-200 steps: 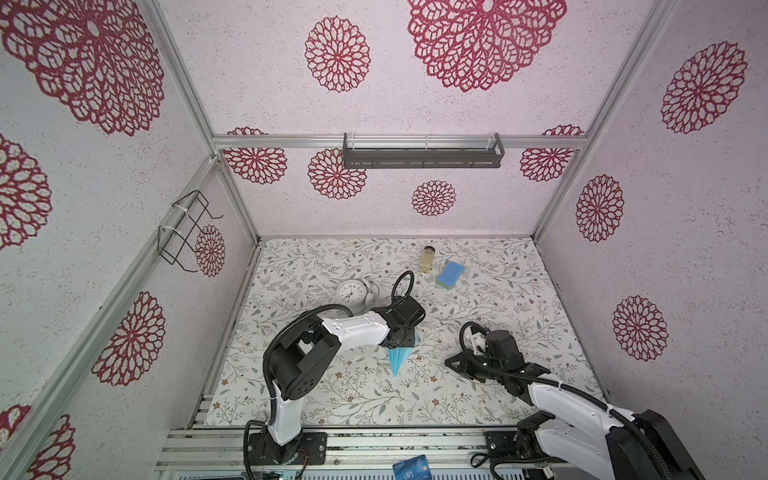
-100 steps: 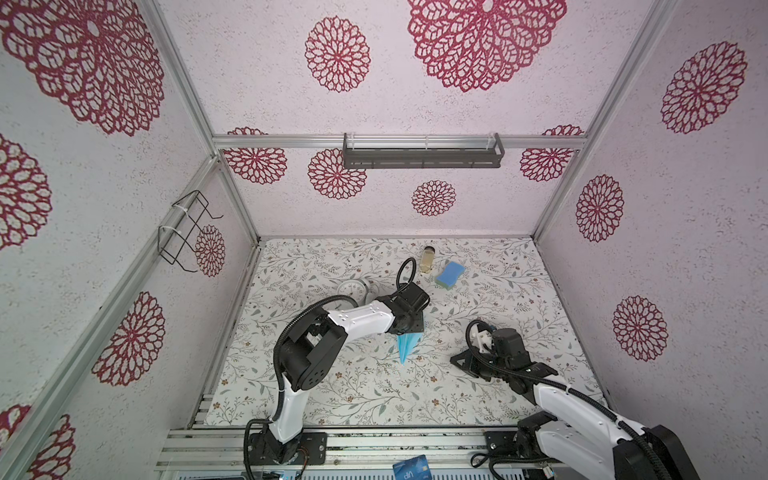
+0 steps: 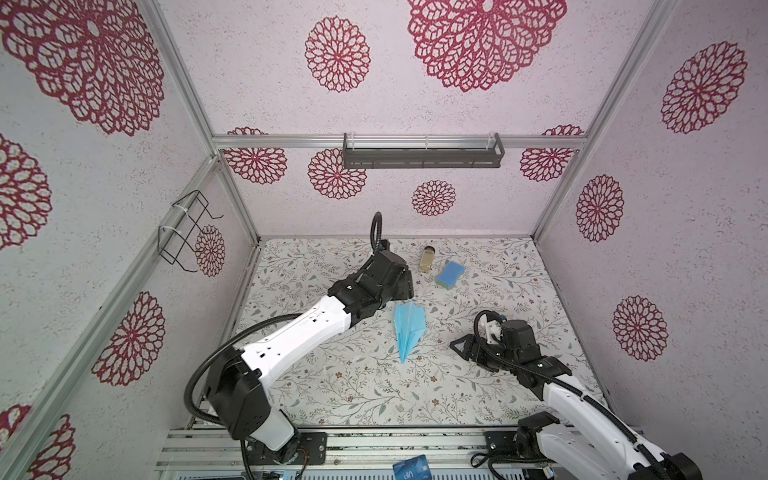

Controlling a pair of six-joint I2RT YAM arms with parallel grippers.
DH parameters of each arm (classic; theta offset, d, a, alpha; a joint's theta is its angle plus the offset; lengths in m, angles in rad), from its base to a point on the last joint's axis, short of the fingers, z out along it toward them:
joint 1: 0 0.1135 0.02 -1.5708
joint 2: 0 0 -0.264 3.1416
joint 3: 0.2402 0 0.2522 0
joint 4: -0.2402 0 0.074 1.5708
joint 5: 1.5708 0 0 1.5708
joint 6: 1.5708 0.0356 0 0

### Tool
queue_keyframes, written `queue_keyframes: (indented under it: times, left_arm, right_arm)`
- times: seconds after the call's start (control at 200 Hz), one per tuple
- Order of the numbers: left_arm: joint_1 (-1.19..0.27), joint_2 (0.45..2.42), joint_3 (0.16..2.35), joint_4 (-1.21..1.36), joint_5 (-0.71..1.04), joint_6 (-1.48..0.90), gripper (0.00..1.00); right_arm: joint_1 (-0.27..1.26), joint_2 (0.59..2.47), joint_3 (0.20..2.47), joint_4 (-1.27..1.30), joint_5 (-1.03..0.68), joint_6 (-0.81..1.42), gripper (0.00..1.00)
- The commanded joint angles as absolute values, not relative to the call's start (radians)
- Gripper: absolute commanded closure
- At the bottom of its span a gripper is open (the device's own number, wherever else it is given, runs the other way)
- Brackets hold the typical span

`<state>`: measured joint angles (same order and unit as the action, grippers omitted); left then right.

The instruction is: Fold a paper plane with a square sheet of paper (fold left side to right side)

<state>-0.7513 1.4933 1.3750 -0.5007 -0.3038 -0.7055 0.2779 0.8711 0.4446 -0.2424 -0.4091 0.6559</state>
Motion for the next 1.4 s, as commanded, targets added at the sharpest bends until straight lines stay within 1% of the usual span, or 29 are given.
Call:
queue_keyframes:
  times: [0.0,0.05,0.15,0.235,0.315,0.415,0.535,0.62,0.72,0.781,0.791,0.826,0.851,0.901,0.921,0.966,0.996,1.021,1.041,1.081,1.126,1.146,1.171,1.216,1.231,1.266,1.291,1.396]
  left_arm:
    - [-0.731,1.377,1.287,-0.526,-0.509,-0.632,0.16]
    - [-0.726,1.316,1.224,-0.495,-0.602,-0.618,0.02]
    - [-0.707,1.173,1.054,-0.372,-0.771,-0.565,0.01]
    - [-0.681,1.044,0.892,-0.214,-0.856,-0.432,0.01]
    - [-0.628,0.942,0.762,-0.117,-0.88,-0.342,0.01]
    - [-0.558,0.81,0.603,0.008,-0.9,-0.217,0.01]
    - [-0.452,0.669,0.428,0.197,-0.824,-0.042,0.01]
    - [-0.295,0.641,0.321,0.301,-0.72,-0.037,0.01]
    - [-0.1,0.726,0.237,0.373,-0.554,-0.093,0.01]
    - [-0.036,0.822,0.193,0.511,-0.535,-0.144,0.01]
    - [-0.028,0.842,0.188,0.546,-0.518,-0.144,0.01]
    - [0.0,0.919,0.187,0.636,-0.426,-0.094,0.01]
    - [0.008,0.989,0.2,0.681,-0.416,-0.069,0.01]
    - [0.008,1.11,0.234,0.76,-0.443,-0.095,0.01]
    - [0.007,1.155,0.241,0.793,-0.395,-0.1,0.01]
    - [-0.001,1.258,0.247,0.902,-0.297,-0.086,0.01]
    - [-0.018,1.33,0.261,0.987,-0.311,-0.051,0.01]
    - [-0.044,1.382,0.269,1.022,-0.332,-0.031,0.01]
    - [-0.05,1.42,0.278,1.038,-0.315,-0.015,0.01]
    - [-0.055,1.503,0.294,1.082,-0.281,0.003,0.01]
    - [-0.062,1.606,0.29,1.247,-0.277,0.058,0.01]
    - [-0.061,1.607,0.299,1.214,-0.304,0.045,0.01]
    - [-0.051,1.571,0.322,1.094,-0.307,0.01,0.01]
    - [-0.01,1.521,0.373,0.918,-0.248,-0.048,0.01]
    - [0.0,1.526,0.38,0.923,-0.237,-0.054,0.01]
    - [0.014,1.551,0.376,0.981,-0.221,-0.052,0.01]
    - [0.02,1.558,0.368,1.005,-0.21,-0.051,0.01]
    - [0.021,1.536,0.379,0.937,-0.206,-0.063,0.01]
  right_arm:
    - [0.274,0.853,0.54,-0.356,-0.22,0.579,0.02]
    - [0.273,0.852,0.567,-0.38,-0.106,0.573,0.02]
    - [0.274,0.832,0.578,-0.335,0.122,0.547,0.01]
    - [0.274,0.812,0.562,-0.226,0.31,0.498,0.01]
    - [0.273,0.825,0.531,-0.086,0.437,0.421,0.01]
    - [0.269,0.895,0.532,0.002,0.572,0.316,0.01]
    - [0.239,0.962,0.484,0.168,0.634,0.279,0.01]
    - [0.207,1.055,0.437,0.327,0.665,0.25,0.01]
    - [0.177,1.237,0.413,0.487,0.686,0.189,0.01]
    - [0.164,1.343,0.399,0.615,0.656,0.15,0.01]
    - [0.161,1.359,0.399,0.637,0.647,0.135,0.02]
    - [0.151,1.388,0.437,0.601,0.597,0.125,0.01]
    - [0.145,1.419,0.427,0.71,0.568,0.096,0.02]
    - [0.136,1.459,0.424,0.818,0.494,0.034,0.01]
    - [0.126,1.477,0.433,0.804,0.464,0.043,0.01]
    - [0.097,1.514,0.4,0.903,0.412,0.051,0.01]
    - [0.08,1.489,0.383,0.889,0.372,0.073,0.01]
    - [0.063,1.497,0.351,0.967,0.341,0.076,0.01]
    - [0.054,1.507,0.313,1.032,0.317,0.075,0.01]
    - [0.047,1.551,0.241,1.229,0.316,0.07,0.01]
    - [0.049,1.517,0.226,1.195,0.342,0.086,0.01]
    - [0.05,1.53,0.219,1.231,0.352,0.082,0.01]
    - [0.052,1.549,0.22,1.262,0.366,0.081,0.01]
    - [0.063,1.52,0.268,1.119,0.427,0.095,0.01]
    - [0.072,1.526,0.279,1.107,0.44,0.089,0.01]
    - [0.087,1.548,0.271,1.171,0.457,0.067,0.01]
    - [0.089,1.531,0.271,1.139,0.456,0.074,0.01]
    - [0.091,1.536,0.275,1.141,0.451,0.065,0.01]
